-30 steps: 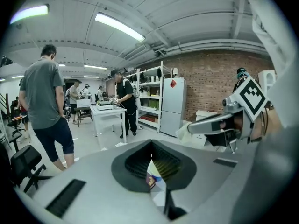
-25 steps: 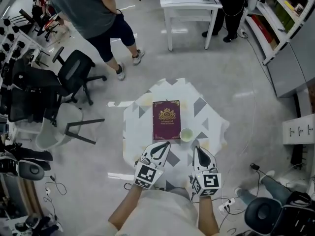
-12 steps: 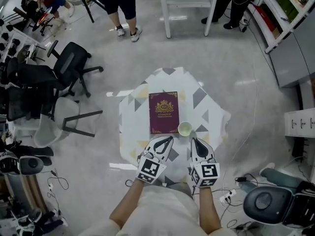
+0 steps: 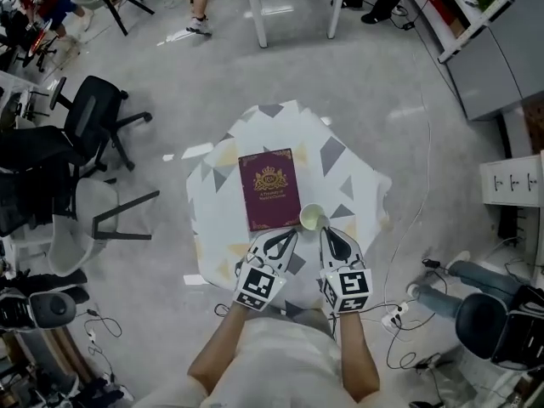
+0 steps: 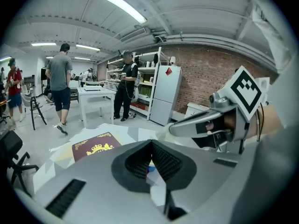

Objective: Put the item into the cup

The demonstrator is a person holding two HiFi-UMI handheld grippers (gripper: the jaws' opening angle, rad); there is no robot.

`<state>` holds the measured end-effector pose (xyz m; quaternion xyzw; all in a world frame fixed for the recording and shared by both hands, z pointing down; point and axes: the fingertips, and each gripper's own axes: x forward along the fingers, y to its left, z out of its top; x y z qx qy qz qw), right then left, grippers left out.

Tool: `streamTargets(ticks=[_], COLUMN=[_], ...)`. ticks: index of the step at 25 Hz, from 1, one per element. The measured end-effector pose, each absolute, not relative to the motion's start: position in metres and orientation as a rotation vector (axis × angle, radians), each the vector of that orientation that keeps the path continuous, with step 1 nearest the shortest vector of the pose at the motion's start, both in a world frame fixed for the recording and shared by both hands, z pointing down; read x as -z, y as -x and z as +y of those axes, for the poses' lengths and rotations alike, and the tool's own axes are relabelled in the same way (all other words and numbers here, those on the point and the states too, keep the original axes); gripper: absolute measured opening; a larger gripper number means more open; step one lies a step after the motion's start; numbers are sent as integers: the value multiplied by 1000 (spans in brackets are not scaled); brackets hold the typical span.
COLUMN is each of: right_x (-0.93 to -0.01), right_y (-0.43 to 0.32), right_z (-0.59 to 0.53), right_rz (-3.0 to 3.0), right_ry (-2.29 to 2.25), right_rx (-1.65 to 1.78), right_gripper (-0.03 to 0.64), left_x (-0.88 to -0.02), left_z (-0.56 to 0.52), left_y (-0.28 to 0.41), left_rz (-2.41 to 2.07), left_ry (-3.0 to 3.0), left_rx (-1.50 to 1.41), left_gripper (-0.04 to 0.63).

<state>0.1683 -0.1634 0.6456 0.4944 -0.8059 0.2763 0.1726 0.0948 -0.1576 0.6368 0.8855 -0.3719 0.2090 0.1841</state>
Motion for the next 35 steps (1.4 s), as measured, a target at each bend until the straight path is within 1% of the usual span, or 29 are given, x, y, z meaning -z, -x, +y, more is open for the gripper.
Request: streamTargets(ticks=[16, 35], right_x=[-684, -722], right_y=[-155, -147], right_z=[-171, -174], right_rz=[-2178, -2076], right_ry=[-1425, -1359], right_rx=[-841, -848], right_gripper=[6, 8], left_x=[-674, -685], left_z=[-165, -174], left_y=[-105, -102], left_rz=[-884, -889], left_ry=[-2483, -2468], left_rx=[-588, -592], left_gripper=[12, 12])
